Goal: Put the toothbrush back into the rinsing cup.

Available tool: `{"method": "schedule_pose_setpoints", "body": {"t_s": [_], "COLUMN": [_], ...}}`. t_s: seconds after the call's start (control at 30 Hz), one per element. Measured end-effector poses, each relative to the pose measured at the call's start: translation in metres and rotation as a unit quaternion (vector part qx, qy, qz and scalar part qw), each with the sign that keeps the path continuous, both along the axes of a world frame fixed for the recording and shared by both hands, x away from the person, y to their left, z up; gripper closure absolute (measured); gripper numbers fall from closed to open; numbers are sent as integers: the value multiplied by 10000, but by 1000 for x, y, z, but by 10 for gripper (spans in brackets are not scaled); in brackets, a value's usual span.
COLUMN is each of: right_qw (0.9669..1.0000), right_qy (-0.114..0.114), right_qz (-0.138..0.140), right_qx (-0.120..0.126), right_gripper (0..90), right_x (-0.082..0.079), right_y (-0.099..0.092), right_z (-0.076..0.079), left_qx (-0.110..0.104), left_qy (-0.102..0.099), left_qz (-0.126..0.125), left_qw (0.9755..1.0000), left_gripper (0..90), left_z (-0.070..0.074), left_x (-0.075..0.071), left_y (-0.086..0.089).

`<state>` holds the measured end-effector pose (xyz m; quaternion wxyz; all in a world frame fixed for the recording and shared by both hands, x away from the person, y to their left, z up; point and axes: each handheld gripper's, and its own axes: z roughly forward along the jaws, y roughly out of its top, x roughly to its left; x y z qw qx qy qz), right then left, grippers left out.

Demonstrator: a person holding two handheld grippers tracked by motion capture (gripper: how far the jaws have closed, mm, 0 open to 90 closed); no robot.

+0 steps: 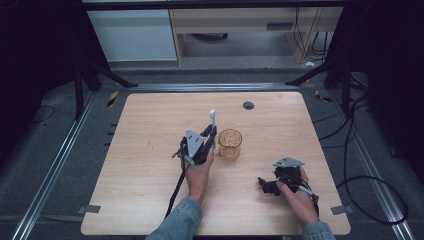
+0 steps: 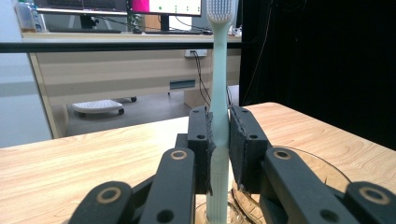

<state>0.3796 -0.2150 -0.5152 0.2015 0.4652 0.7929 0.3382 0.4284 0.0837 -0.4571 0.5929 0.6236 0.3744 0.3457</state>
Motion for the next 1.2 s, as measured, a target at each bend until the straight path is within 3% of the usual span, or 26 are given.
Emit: {"method": "schedule_pose_setpoints", "body": {"t_s": [1.07, 1.2], "right_qw": [10000, 10000], "right_qy": [0, 1], "right_qz": [0, -1], "right_qx": [2, 3], "right_gripper": [3, 4], "right_x": [0, 0], "right_y": [0, 0], "right_z": [0, 0], "left_qx": [258, 199], "left_qy": [181, 220], "left_qz": [-44, -11], "left_qw": [9995, 9996], "left_gripper": [782, 782], "left_z": [-12, -13], "left_x": [-3, -3], "left_y": [1, 2]}}
